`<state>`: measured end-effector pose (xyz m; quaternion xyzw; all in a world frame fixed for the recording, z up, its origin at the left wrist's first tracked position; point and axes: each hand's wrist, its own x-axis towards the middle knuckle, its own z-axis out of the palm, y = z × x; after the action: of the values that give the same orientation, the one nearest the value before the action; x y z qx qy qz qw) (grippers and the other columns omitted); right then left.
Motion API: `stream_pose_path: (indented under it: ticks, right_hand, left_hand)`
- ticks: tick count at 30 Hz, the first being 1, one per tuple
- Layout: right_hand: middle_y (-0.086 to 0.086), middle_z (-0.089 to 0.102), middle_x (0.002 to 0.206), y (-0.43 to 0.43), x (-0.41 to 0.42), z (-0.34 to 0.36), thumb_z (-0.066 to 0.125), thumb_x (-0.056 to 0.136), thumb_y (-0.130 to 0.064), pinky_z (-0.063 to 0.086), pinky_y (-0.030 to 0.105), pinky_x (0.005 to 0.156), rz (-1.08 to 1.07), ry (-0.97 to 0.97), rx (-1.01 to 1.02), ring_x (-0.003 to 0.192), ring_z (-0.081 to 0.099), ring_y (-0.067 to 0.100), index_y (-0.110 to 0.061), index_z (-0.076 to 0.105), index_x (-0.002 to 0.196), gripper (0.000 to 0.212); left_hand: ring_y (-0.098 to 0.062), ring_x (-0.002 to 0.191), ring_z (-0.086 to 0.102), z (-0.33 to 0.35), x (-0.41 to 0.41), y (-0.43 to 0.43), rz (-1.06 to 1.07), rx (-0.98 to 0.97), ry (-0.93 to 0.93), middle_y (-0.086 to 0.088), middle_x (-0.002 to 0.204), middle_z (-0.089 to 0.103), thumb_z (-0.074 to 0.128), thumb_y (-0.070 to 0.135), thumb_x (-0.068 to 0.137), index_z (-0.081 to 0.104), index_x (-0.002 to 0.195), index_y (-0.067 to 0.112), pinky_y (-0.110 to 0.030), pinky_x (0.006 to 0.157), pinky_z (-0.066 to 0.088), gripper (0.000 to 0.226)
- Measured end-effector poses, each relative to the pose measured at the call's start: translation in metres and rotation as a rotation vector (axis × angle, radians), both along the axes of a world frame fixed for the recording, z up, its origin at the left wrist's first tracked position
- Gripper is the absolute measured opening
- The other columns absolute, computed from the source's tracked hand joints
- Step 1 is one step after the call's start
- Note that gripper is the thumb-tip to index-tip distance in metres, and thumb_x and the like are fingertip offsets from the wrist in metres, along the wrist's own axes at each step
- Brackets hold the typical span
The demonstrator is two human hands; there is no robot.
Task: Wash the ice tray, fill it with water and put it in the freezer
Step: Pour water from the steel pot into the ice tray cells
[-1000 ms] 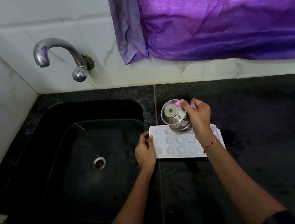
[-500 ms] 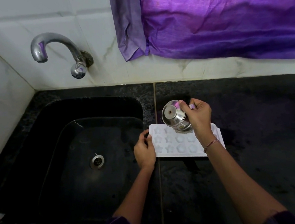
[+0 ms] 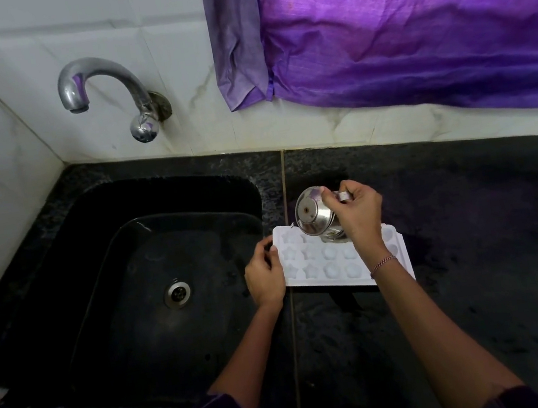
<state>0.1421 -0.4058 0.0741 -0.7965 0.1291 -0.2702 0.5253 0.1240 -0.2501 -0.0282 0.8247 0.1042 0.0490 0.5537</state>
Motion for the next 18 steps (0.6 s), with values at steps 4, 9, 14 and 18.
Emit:
stream_pose_path:
  ticks: [4, 9, 14, 18]
  right_hand:
    - [-0.002, 0.030, 0.048, 0.0007, 0.0009, -0.0014, 0.072, 0.076, -0.010, 0.026, 0.017, 0.049, 0.005, -0.005, -0.047, 0.050, 0.026, 0.008, -0.005, 0.038, 0.051, 0.043]
    - [-0.009, 0.028, 0.046, 0.0024, 0.0013, -0.0001, 0.073, 0.075, -0.008, 0.026, 0.013, 0.049, 0.022, -0.029, -0.089, 0.046, 0.032, 0.008, -0.019, 0.030, 0.049, 0.051]
    - [-0.006, 0.026, 0.046, 0.0013, 0.0014, 0.0021, 0.072, 0.076, -0.009, 0.023, 0.013, 0.047, -0.014, -0.004, -0.018, 0.045, 0.027, 0.007, -0.013, 0.031, 0.049, 0.049]
    - [-0.003, 0.024, 0.048, -0.0015, -0.0002, 0.0041, 0.071, 0.077, -0.012, 0.022, 0.017, 0.045, -0.047, 0.042, 0.106, 0.045, 0.022, 0.006, -0.015, 0.029, 0.051, 0.050]
  left_hand:
    - [-0.012, 0.055, 0.054, -0.0012, 0.0003, 0.0003, -0.002, -0.004, -0.002, -0.001, 0.073, 0.068, 0.054, 0.017, 0.091, 0.066, 0.108, 0.023, -0.028, 0.058, 0.046, 0.022]
    - [-0.014, 0.063, 0.060, -0.0009, -0.0004, 0.0010, -0.002, -0.009, -0.004, -0.001, 0.079, 0.070, 0.054, 0.017, 0.092, 0.067, 0.107, 0.021, -0.030, 0.062, 0.049, 0.021]
    - [-0.011, 0.062, 0.058, 0.0006, -0.0006, 0.0007, -0.004, -0.009, -0.010, 0.001, 0.079, 0.069, 0.054, 0.016, 0.092, 0.067, 0.107, 0.020, -0.027, 0.060, 0.048, 0.020]
    - [-0.007, 0.061, 0.056, 0.0029, -0.0016, 0.0004, 0.000, -0.003, -0.005, 0.000, 0.080, 0.068, 0.054, 0.016, 0.093, 0.067, 0.106, 0.018, -0.024, 0.059, 0.044, 0.019]
